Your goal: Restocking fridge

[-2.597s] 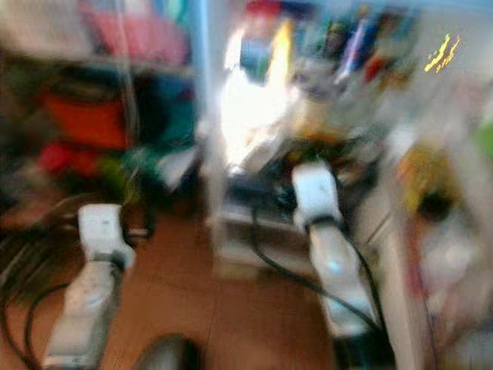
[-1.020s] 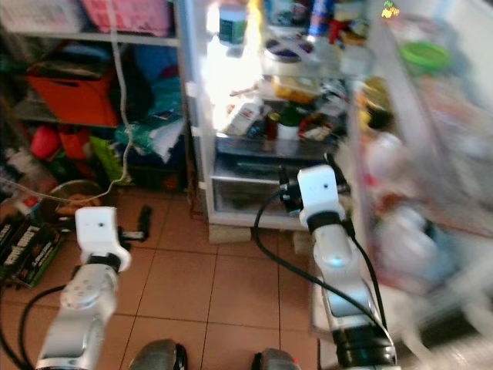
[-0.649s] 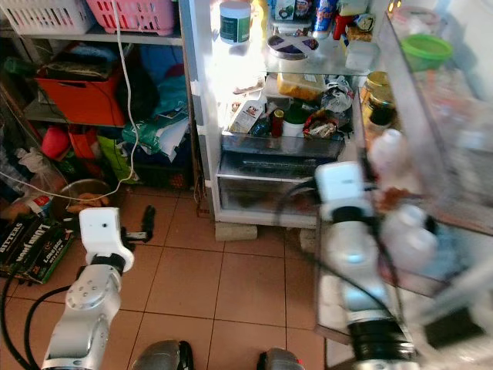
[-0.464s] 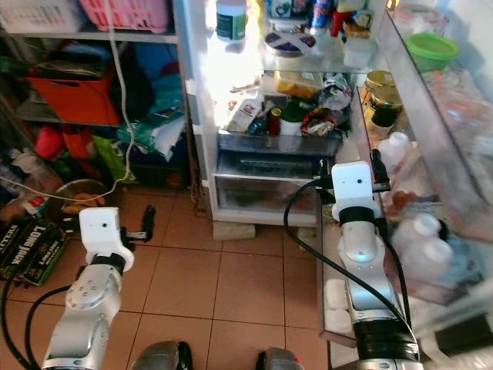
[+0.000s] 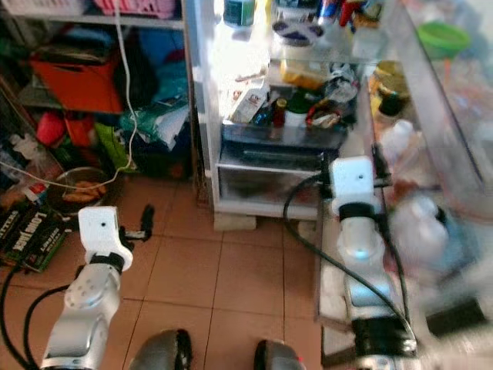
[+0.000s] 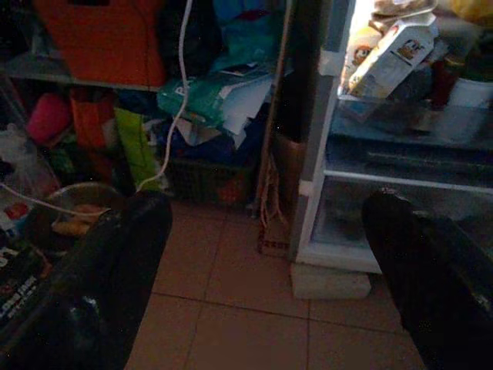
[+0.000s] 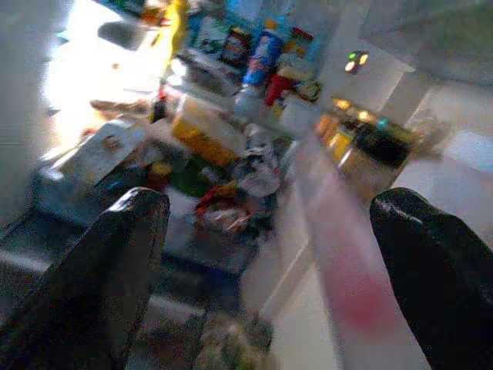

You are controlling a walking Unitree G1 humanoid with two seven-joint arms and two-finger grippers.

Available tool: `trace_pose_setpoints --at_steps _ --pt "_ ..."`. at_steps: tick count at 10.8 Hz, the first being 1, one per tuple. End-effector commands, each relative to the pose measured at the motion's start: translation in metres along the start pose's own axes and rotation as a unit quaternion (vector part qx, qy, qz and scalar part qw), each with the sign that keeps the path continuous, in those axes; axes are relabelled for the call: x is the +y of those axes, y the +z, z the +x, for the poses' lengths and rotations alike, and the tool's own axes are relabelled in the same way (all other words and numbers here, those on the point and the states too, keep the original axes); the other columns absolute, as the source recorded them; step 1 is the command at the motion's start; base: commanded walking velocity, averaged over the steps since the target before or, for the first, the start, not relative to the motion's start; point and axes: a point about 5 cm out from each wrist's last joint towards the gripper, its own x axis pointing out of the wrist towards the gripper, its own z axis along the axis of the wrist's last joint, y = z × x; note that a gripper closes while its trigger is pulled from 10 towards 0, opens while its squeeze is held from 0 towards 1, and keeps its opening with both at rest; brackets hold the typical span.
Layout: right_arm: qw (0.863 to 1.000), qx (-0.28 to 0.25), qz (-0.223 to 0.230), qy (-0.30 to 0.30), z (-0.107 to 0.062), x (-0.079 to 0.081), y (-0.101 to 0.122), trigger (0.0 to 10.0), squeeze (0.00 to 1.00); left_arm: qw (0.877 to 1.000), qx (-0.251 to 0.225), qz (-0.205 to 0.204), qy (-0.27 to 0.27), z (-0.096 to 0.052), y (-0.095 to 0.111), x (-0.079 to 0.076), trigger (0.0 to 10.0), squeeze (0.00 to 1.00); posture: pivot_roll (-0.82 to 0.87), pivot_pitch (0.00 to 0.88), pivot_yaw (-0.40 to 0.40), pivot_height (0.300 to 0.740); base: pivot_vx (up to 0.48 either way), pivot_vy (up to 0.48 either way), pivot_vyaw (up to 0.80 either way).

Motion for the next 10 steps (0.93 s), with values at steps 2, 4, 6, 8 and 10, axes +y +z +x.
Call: trace_pose_setpoints --at_steps 2,4,6,8,10 --pt "1.000 0.014 -0.003 0.004 -0.002 -0.002 -0.006 10.0 0.76 1.000 0.007 0.001 0.001 -0.001 -0.001 0.001 10.0 0.00 0.02 0.091 0.000 0.740 0.000 0.000 0.00" --pt "1.000 0.019 -0.007 0.000 -0.004 -0.005 -0.010 10.0 0.76 1.000 0.007 0.002 0.001 0.000 -0.001 0.001 10.0 0.00 0.02 0.090 0.001 0.740 0.000 0.000 0.00" --pt "1.000 0.015 -0.011 -0.009 -0.001 -0.009 -0.009 10.0 0.76 1.000 0.008 0.004 0.000 0.000 -0.001 0.000 10.0 0.00 0.02 0.088 0.002 0.740 -0.120 0.000 0.00" --pt "0.999 0.009 -0.034 -0.033 0.002 -0.018 -0.009 10.0 0.76 1.000 0.008 0.002 0.002 0.000 -0.002 0.001 10.0 0.00 0.02 0.086 0.002 0.740 0.000 0.000 0.00" --pt "0.989 0.015 -0.071 -0.129 0.004 -0.054 -0.010 10.0 0.76 1.000 0.008 0.005 0.003 0.000 -0.002 0.002 10.0 0.00 0.02 0.085 -0.002 0.740 0.000 0.000 0.00"
